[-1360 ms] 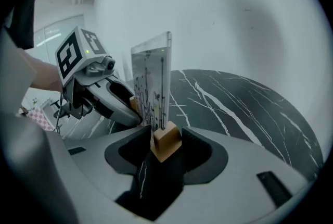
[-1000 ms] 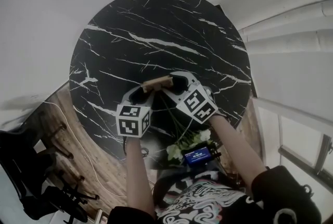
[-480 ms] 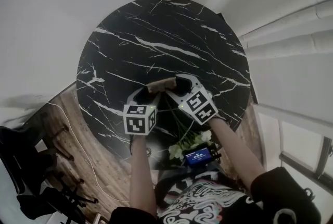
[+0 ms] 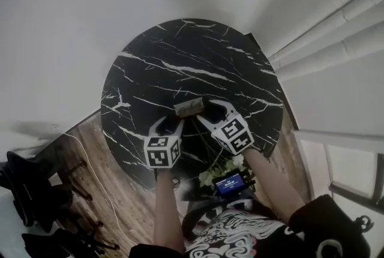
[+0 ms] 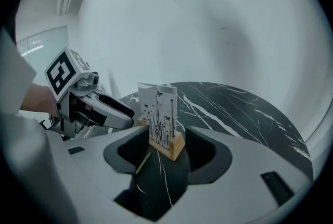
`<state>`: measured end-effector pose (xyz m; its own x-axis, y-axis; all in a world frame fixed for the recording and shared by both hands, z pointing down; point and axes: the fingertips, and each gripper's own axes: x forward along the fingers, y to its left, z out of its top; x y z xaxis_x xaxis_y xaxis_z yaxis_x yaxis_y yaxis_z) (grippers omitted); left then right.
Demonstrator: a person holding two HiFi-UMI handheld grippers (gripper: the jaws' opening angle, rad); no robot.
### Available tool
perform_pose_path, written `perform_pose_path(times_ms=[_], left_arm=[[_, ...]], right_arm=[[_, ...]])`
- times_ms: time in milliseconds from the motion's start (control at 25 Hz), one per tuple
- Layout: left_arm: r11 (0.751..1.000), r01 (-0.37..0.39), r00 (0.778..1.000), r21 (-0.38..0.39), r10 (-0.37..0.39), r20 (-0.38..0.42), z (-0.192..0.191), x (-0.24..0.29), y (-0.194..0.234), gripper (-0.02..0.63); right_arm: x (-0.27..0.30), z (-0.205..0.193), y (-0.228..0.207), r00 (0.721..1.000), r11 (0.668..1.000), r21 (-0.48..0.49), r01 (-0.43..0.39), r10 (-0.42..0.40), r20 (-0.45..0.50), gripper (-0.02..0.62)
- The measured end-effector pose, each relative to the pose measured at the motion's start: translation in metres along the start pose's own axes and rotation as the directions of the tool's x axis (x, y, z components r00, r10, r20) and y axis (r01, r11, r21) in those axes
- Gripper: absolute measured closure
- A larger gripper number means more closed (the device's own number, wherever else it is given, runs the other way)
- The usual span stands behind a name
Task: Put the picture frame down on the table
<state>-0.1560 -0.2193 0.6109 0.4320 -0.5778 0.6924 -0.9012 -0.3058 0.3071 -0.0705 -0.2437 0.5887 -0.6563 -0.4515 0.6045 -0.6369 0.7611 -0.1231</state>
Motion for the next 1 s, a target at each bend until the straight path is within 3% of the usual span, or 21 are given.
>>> perform_pose_path(times_ms=[280,440,680,880,1000], left_arm=[[0.999,-0.025,0.995,0.033,0.022,0.101,0.011,-0.026,-0.007,0.443],[0.997,-0.032,0.979,0.071,0.017,0.202,0.022,-0.050,-0.018,0.579],[0.992,-0.067,0.947,0.109,0.029,0.320,0.027,-0.085,-0.032,0.592],[0.985,-0.107,0.919,0.138,0.045,0.391,0.030,-0.113,-0.046,0.592],[0.990,-0.079,0.902,0.121,0.019,0.432,0.029,-0.128,-0.060,0.592]], right_arm=[[-0.021,-0.001,0.011,0.999,0.996,0.085,0.002,-0.004,0.031,0.414],[-0.040,0.001,0.019,0.997,0.994,0.105,0.013,-0.020,0.069,0.414],[-0.075,0.007,0.028,0.985,0.990,0.112,0.082,-0.097,0.141,0.554],[-0.111,0.011,0.039,0.966,0.985,0.105,0.137,-0.157,0.205,0.569],[-0.131,0.004,0.044,0.958,0.979,0.118,0.164,-0.187,0.219,0.569]])
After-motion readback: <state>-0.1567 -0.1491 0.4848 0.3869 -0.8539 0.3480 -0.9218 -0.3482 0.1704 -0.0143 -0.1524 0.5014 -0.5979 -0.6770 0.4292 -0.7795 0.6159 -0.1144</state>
